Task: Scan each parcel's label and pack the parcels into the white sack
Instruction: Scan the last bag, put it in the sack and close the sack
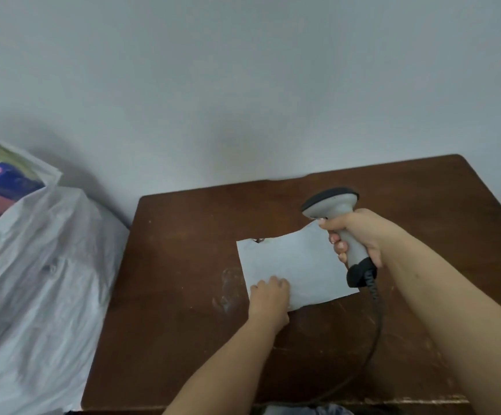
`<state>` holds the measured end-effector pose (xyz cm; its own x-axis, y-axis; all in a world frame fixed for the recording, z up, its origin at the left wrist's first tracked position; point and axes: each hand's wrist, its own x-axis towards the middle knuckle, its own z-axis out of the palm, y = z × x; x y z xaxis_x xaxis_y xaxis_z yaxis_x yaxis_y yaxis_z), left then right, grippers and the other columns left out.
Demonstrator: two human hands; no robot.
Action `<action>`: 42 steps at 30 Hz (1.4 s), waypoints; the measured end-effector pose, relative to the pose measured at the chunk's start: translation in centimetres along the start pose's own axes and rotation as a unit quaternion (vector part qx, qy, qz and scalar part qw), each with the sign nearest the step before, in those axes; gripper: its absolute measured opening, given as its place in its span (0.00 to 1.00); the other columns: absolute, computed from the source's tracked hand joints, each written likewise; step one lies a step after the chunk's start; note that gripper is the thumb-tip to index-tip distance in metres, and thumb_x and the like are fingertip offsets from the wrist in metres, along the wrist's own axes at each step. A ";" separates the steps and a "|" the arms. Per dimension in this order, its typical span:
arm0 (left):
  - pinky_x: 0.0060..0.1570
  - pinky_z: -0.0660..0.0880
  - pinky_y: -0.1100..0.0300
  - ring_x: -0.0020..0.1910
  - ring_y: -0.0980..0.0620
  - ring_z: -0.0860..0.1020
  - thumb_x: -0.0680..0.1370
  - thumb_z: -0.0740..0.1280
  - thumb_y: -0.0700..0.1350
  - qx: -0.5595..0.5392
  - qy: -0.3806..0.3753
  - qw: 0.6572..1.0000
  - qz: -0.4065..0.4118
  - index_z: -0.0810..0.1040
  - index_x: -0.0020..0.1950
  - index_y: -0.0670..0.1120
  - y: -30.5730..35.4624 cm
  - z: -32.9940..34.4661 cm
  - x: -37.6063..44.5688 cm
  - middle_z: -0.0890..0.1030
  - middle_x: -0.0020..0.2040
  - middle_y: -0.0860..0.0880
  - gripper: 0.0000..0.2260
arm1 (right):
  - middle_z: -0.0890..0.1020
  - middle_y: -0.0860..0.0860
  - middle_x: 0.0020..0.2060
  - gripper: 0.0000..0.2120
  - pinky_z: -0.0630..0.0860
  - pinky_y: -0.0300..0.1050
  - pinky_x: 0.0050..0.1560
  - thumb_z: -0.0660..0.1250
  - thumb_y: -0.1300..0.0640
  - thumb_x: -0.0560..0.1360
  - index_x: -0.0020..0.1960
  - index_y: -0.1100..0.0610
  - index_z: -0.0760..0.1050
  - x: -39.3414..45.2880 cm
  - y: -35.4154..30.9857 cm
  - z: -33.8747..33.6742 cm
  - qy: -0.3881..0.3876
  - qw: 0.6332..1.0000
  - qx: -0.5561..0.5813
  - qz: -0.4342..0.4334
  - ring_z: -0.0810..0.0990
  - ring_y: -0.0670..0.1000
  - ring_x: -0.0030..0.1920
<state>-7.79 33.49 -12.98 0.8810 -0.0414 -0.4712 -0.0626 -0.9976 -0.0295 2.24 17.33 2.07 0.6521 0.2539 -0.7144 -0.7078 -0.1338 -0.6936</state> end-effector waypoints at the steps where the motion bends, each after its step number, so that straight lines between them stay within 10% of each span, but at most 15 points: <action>1: 0.55 0.72 0.48 0.55 0.40 0.75 0.77 0.66 0.43 0.007 0.007 1.000 -0.002 0.65 0.69 0.41 0.3 0.2 -0.5 0.71 0.61 0.41 0.22 | 0.71 0.53 0.26 0.06 0.69 0.39 0.24 0.69 0.62 0.77 0.50 0.63 0.74 -0.1 0.0 0.3 -0.001 1.000 -0.002 -0.003 0.67 0.48 0.22; 9: 0.40 0.68 0.55 0.42 0.44 0.75 0.76 0.61 0.38 -0.300 0.096 0.945 -0.087 0.70 0.37 0.45 -3.4 -4.6 -1.1 0.78 0.40 0.44 0.08 | 0.71 0.52 0.25 0.05 0.68 0.38 0.22 0.69 0.63 0.77 0.44 0.62 0.74 -0.8 -1.2 2.2 0.058 0.993 0.053 -0.092 0.67 0.47 0.19; 13: 0.38 0.70 0.58 0.36 0.48 0.75 0.71 0.60 0.33 -0.706 0.143 0.674 -0.165 0.71 0.34 0.43 -7.4 -8.0 -1.4 0.77 0.34 0.46 0.07 | 0.70 0.52 0.26 0.07 0.68 0.38 0.23 0.68 0.64 0.77 0.43 0.61 0.71 -0.8 -2.4 3.1 0.070 0.980 0.119 -0.144 0.67 0.47 0.19; 15: 0.43 0.74 0.55 0.39 0.47 0.78 0.71 0.58 0.32 -0.759 0.140 0.608 -0.188 0.73 0.37 0.40 -9.0 -7.6 -1.9 0.80 0.38 0.43 0.07 | 0.70 0.52 0.27 0.07 0.67 0.38 0.24 0.68 0.64 0.77 0.42 0.61 0.71 -0.9 -2.6 3.9 0.061 0.980 0.118 -0.148 0.67 0.47 0.19; 25: 0.54 0.76 0.48 0.47 0.44 0.79 0.80 0.58 0.43 -0.672 -0.025 0.642 -0.368 0.74 0.56 0.41 -10.5 0.9 -6.1 0.79 0.47 0.44 0.09 | 0.71 0.53 0.26 0.04 0.69 0.37 0.23 0.69 0.63 0.77 0.45 0.61 0.74 -0.3 0.0 6.7 0.023 0.997 0.024 -0.069 0.67 0.47 0.20; 32: 0.51 0.77 0.53 0.48 0.48 0.79 0.77 0.70 0.45 -0.606 0.091 0.709 -0.350 0.76 0.51 0.48 -10.6 2.3 -5.4 0.80 0.50 0.49 0.06 | 0.71 0.53 0.26 0.05 0.68 0.38 0.22 0.70 0.62 0.77 0.47 0.62 0.74 -0.7 0.3 7.4 -0.022 0.998 -0.037 -0.044 0.67 0.47 0.20; 42: 0.53 0.79 0.49 0.48 0.44 0.81 0.78 0.65 0.38 -0.611 0.312 0.666 -0.294 0.80 0.46 0.47 -16.8 -5.1 -4.8 0.83 0.45 0.47 0.06 | 0.72 0.53 0.27 0.07 0.69 0.39 0.23 0.70 0.61 0.76 0.47 0.62 0.73 -3.2 -3.8 10.1 -0.075 0.986 -0.081 -0.125 0.67 0.47 0.22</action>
<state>-8.60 50.14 -5.70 0.6328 0.7407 -0.2258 0.4708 -0.1366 0.8716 0.04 26.73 7.92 0.7446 0.4353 -0.5061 -0.4695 -0.1976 -0.8606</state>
